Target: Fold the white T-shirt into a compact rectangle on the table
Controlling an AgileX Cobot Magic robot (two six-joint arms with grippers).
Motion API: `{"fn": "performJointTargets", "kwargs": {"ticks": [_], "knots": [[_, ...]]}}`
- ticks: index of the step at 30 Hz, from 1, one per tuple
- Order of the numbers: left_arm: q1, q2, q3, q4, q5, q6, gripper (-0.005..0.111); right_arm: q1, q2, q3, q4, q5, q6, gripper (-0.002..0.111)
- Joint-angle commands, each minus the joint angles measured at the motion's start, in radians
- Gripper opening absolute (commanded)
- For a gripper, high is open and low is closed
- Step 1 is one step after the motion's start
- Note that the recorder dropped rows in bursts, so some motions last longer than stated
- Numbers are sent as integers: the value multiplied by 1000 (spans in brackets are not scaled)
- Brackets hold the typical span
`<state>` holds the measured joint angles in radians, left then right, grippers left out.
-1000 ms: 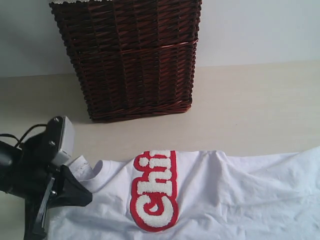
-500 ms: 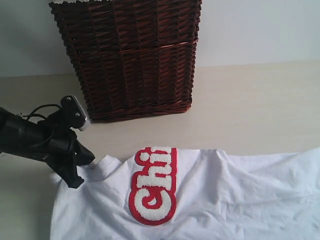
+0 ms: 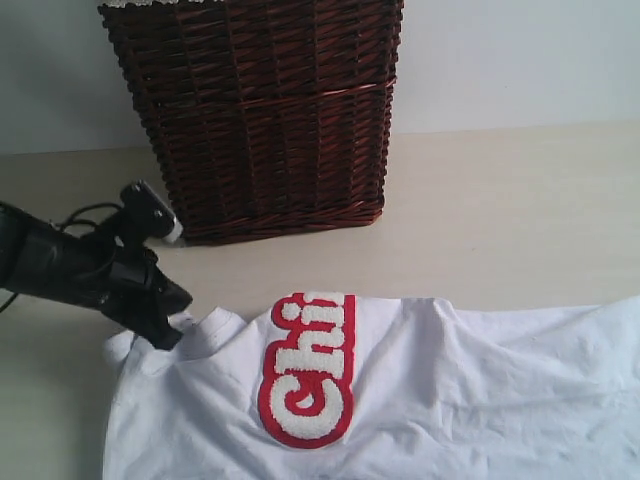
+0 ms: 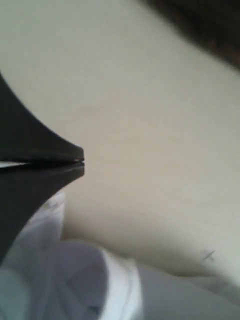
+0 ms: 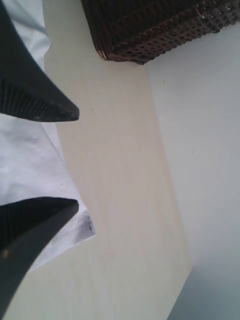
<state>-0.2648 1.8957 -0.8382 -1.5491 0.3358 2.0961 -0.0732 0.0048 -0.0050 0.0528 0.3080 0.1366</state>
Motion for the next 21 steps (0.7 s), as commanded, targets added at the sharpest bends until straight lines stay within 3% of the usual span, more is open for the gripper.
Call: {"fn": "performJointTargets", "kwargs": {"ticks": [1, 3, 6, 7, 9, 12, 21], "knots": [[7, -113, -38, -10, 42, -6, 0, 3, -5, 5, -2, -11, -8, 46], [7, -148, -18, 61, 208, -13, 0, 3, -5, 5, -2, -11, -8, 46], [-11, -139, 23, 241, 561, 1, 0, 3, -5, 5, -2, -11, -8, 46], [-26, -124, 34, 284, 601, 1, 0, 3, -5, 5, -2, -11, -8, 46], [-63, -79, 58, 368, 546, 1, 0, 3, -5, 5, -2, -11, -8, 46], [-90, -19, 73, 368, 342, 1, 0, 3, -5, 5, -6, -11, -8, 46], [-89, 48, 26, 305, -65, 1, 0, 3, -5, 5, -6, -11, -8, 46]]}}
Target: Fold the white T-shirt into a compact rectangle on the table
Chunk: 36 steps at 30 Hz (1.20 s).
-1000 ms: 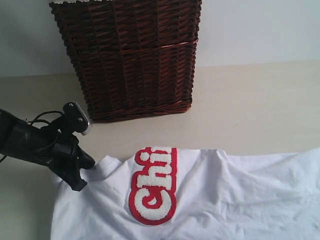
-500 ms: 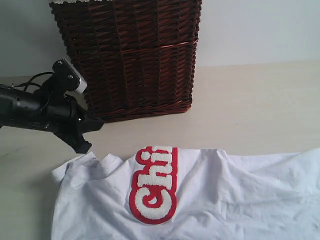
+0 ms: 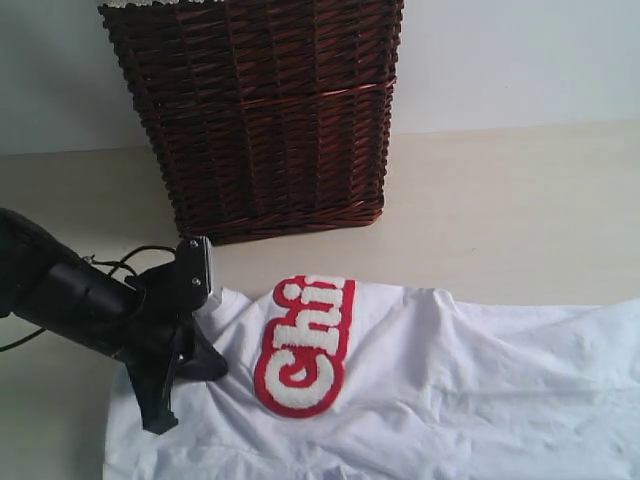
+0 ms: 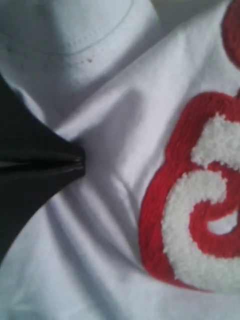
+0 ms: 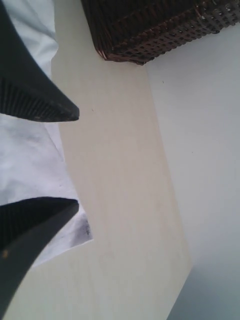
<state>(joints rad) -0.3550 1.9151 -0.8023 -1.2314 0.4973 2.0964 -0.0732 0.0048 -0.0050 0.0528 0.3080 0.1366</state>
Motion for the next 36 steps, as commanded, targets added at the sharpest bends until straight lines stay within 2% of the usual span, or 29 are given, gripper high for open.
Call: {"fn": "performJointTargets", "kwargs": {"ticks": [1, 7, 12, 14, 15, 17, 18, 20, 21, 23, 25, 28, 31, 33, 35, 36], "knots": [[1, 33, -11, -13, -242, 1, 0, 3, -5, 5, -6, -11, -8, 46], [1, 24, -11, -13, -244, -32, 0, 3, -5, 5, -6, -11, -8, 46], [12, -151, -11, -10, -125, -148, 0, 3, -5, 5, -6, -23, -8, 46], [49, -288, -11, 129, 92, -287, 0, 3, -5, 5, -6, -23, -8, 46], [76, -340, -11, 252, 363, -339, 0, 3, -5, 5, -6, -23, -8, 46], [97, -362, 3, 409, 724, -277, 0, 3, -5, 5, -6, -23, -8, 46], [97, -363, 21, 438, 724, -211, 2, 3, -5, 5, -6, -23, -8, 46], [95, -367, 121, 456, 724, 3, 16, 3, -5, 5, -6, -23, -8, 46], [78, -367, 179, 435, 623, 3, 28, 3, -5, 5, -6, -23, -8, 46], [29, -367, 250, 463, 544, 3, 52, 3, -5, 5, -6, -23, -8, 46], [-40, -367, 298, 481, 405, 3, 61, 3, -5, 5, -4, -23, -8, 46], [-131, -367, 334, 479, 217, 3, 61, 3, -5, 5, -2, -23, -8, 46], [-180, -352, 366, 398, 153, 3, 53, 3, -5, 5, -2, -23, -8, 46], [-193, -323, 379, 364, 130, 3, 22, 3, -5, 5, -2, -23, -8, 46], [-193, -319, 379, 364, 113, 3, 0, 3, -5, 5, -2, -23, -8, 46], [-193, -321, 379, 360, 104, 3, 0, 3, -5, 5, -2, -23, -8, 46]]}}
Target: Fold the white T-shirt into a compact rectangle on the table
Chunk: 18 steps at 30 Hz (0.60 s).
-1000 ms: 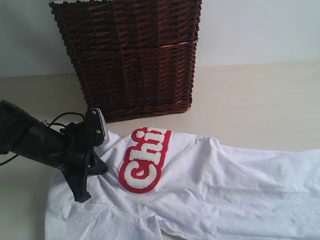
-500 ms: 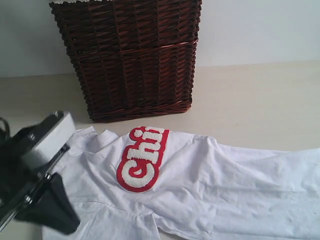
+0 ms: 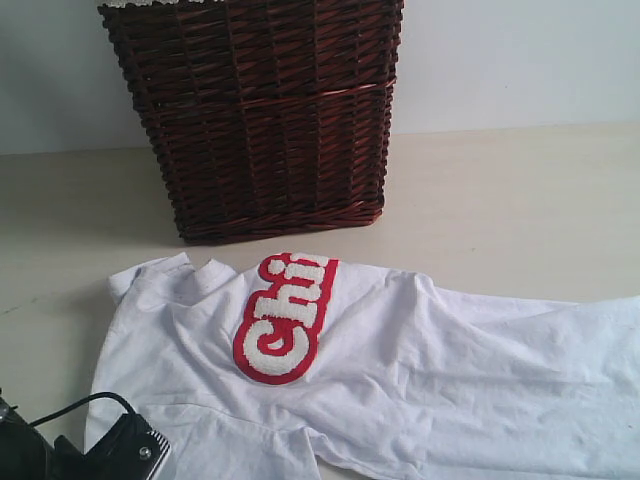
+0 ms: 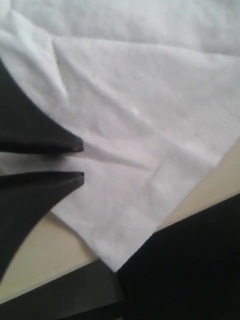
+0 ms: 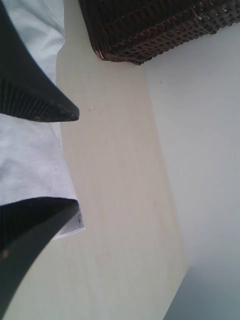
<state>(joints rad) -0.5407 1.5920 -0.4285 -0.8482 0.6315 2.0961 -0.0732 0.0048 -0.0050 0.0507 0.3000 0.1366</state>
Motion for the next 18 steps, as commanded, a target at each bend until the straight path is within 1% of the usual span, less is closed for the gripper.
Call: {"fn": "performJointTargets", "kwargs": {"ticks": [1, 6, 8, 11, 12, 13, 15, 16, 18], "knots": [[-8, -9, 6, -28, -40, 1, 0, 3, -5, 5, 0, -15, -8, 46], [-6, -59, 6, -31, -8, -13, 0, 3, -5, 5, 0, -15, -8, 46], [-6, -89, 6, -31, 57, -17, 0, 3, -5, 5, 0, -15, -8, 46], [-8, -130, 6, -31, 210, 3, 0, 3, -5, 5, 0, -15, -8, 46], [-8, -131, 6, -31, 238, 3, 1, 3, -5, 5, 0, -15, -8, 46], [-8, -131, 6, -24, 254, 3, 5, 3, -5, 5, 0, -15, -8, 46], [-8, -119, 6, -12, 230, 3, 18, 3, -5, 5, 0, -15, -8, 46], [-8, -108, 6, -7, 189, 3, 30, 3, -5, 5, 0, -15, -8, 46], [-8, -90, 6, -8, 109, 3, 47, 3, -5, 5, 0, -15, -8, 46]]}}
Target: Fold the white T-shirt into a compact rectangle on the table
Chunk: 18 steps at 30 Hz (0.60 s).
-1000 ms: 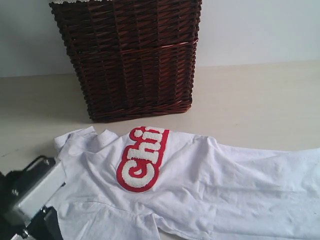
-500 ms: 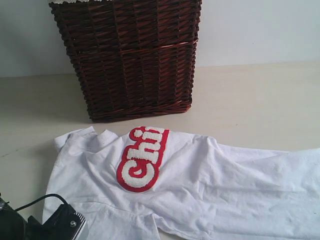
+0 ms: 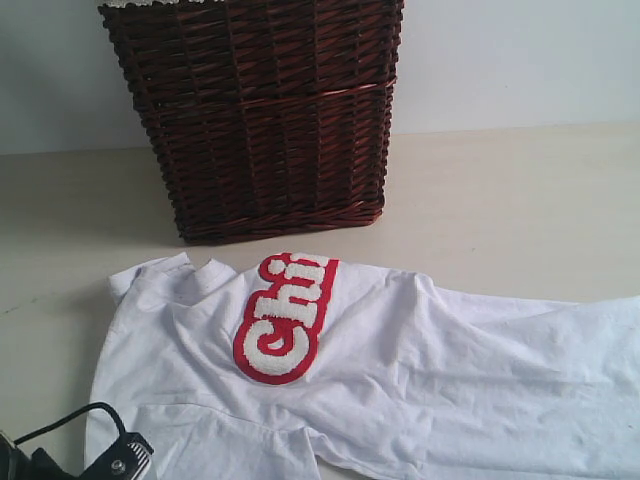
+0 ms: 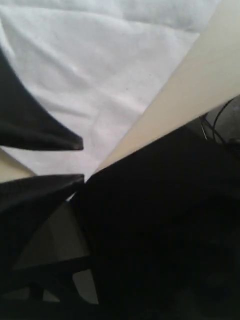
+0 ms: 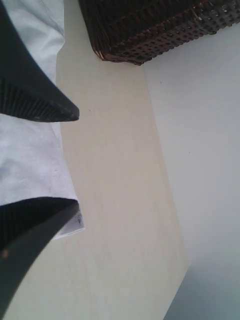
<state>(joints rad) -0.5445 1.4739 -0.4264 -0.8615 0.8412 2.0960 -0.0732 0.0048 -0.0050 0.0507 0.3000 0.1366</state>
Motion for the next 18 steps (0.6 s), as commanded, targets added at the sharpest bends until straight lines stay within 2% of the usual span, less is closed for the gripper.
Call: {"fn": "performJointTargets", "kwargs": {"ticks": [1, 3, 5, 9, 13, 15, 17, 18], "knots": [[-4, 39, 3, 3, -143, 3, 57, 3, -5, 5, 0, -15, -8, 46], [-4, 64, 3, 3, -213, 3, 57, 3, -5, 5, 0, -15, -8, 46], [-4, 89, 3, 5, -254, 3, 50, 3, -5, 5, 0, -15, -8, 46], [-4, 138, 3, 14, -278, 3, 36, 3, -5, 5, 0, -15, -8, 46], [-4, 176, 3, -11, -289, 3, 31, 3, -5, 5, 0, -15, -8, 46], [-4, 183, 3, -18, -289, 3, 20, 3, -5, 5, 0, -15, -8, 46], [-4, 184, 3, -11, -289, 3, 0, 3, -5, 5, 0, -15, -8, 46], [-4, 184, 3, -11, -289, 3, 0, 3, -5, 5, 0, -15, -8, 46]]}}
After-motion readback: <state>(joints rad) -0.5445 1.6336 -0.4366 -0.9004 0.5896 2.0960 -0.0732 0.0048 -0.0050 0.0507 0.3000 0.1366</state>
